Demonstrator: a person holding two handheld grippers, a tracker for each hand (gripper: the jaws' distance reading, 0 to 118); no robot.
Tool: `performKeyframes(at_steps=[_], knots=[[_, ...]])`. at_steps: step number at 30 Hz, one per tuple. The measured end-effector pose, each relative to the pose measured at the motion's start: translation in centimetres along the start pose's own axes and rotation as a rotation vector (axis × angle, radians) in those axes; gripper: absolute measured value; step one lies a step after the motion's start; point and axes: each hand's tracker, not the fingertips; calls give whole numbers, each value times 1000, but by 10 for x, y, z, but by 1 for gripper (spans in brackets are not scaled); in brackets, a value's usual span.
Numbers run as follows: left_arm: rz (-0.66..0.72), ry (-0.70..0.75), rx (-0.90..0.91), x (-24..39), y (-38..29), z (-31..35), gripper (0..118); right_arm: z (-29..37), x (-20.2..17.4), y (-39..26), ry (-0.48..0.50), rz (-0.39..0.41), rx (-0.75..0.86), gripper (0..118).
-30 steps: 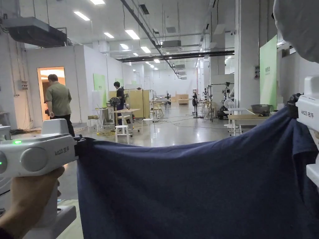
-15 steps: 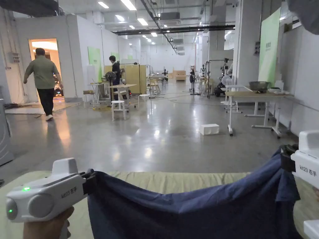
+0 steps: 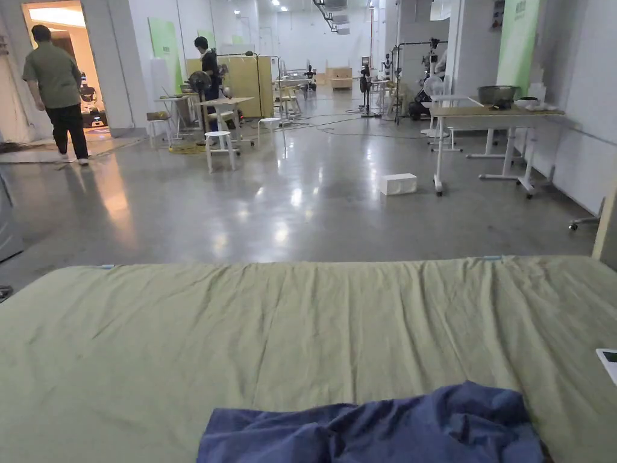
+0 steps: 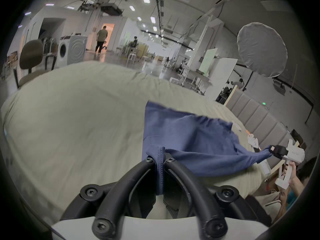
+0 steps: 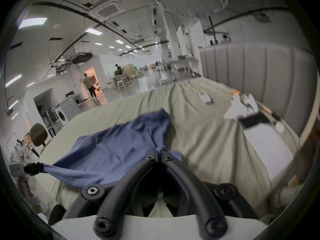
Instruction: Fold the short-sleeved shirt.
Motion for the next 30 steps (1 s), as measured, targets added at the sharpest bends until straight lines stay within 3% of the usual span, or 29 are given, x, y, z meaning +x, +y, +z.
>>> performKeyframes(at_steps=[4, 13, 14, 15, 16, 17, 18, 20, 22, 24, 30], knots=[[39, 24, -52, -14, -41, 25, 6, 39, 13, -46, -28, -80, -69, 3], [18, 47, -116, -19, -59, 6, 8, 30, 16, -76, -65, -43, -139, 3], [10, 54, -121, -20, -59, 3, 17, 26, 18, -77, -68, -51, -140, 3], [8, 60, -122, -21, -60, 1, 35, 22, 18, -77, -74, -51, -142, 10], [0, 69, -105, -22, -62, 1, 67, 17, 19, -78, -94, -36, -160, 38], [-5, 75, -89, -22, -61, 3, 90, 13, 21, -78, -113, -26, -187, 57], [-2, 91, -87, -22, -60, 4, 106, 13, 25, -78, -134, -35, -212, 67], [-4, 146, -87, -18, -53, 16, 109, 21, 28, -72, -125, -64, -197, 69], [-121, 148, 17, -3, -40, 41, 109, 36, 29, -61, -55, -119, -144, 75], [-198, 171, 70, 17, -27, 64, 108, 58, 22, -47, 5, -115, -63, 75], [-315, 100, 276, 102, 12, 150, 107, 132, -39, 1, 89, 151, 205, 89]])
